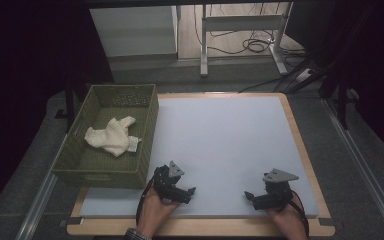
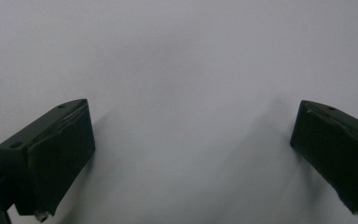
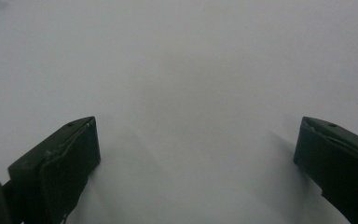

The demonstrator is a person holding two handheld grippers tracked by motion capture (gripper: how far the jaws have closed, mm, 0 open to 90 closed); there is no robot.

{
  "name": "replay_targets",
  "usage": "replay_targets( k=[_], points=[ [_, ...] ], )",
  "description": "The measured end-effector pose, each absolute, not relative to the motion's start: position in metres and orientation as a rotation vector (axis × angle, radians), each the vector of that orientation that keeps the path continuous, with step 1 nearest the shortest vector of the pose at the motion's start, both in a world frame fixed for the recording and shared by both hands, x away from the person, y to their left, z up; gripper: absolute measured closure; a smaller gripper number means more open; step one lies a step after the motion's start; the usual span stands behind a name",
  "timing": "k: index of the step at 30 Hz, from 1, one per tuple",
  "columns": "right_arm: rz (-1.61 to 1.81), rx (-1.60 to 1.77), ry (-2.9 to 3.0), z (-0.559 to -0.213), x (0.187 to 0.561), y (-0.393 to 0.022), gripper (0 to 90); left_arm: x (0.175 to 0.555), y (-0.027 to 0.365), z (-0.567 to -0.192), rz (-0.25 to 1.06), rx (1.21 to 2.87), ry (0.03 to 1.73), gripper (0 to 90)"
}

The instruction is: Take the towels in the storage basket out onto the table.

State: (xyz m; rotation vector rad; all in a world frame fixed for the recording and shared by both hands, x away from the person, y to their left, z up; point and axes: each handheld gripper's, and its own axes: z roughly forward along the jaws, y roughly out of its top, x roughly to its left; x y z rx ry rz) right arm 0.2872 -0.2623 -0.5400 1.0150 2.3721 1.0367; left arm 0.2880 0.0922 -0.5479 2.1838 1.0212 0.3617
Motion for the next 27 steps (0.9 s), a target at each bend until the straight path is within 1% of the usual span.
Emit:
replay_targets(
  k=[7,18,27],
  points=[
    [1.029,1.018,2.381,-0.539,0.288,-0.262,0.3,0.288,0.092,-0.548,0.358,2.182,1.016,0.6],
    [0.965,0.997,2.471,-0.534,0.302,-0.259,0.0,0.288,0.092,-0.548,0.352,2.182,1.021,0.3],
    [0.975,0.987,2.462,-0.535,0.302,-0.259,0.0,0.288,0.092,-0.548,0.351,2.182,1.021,0.3]
  ],
)
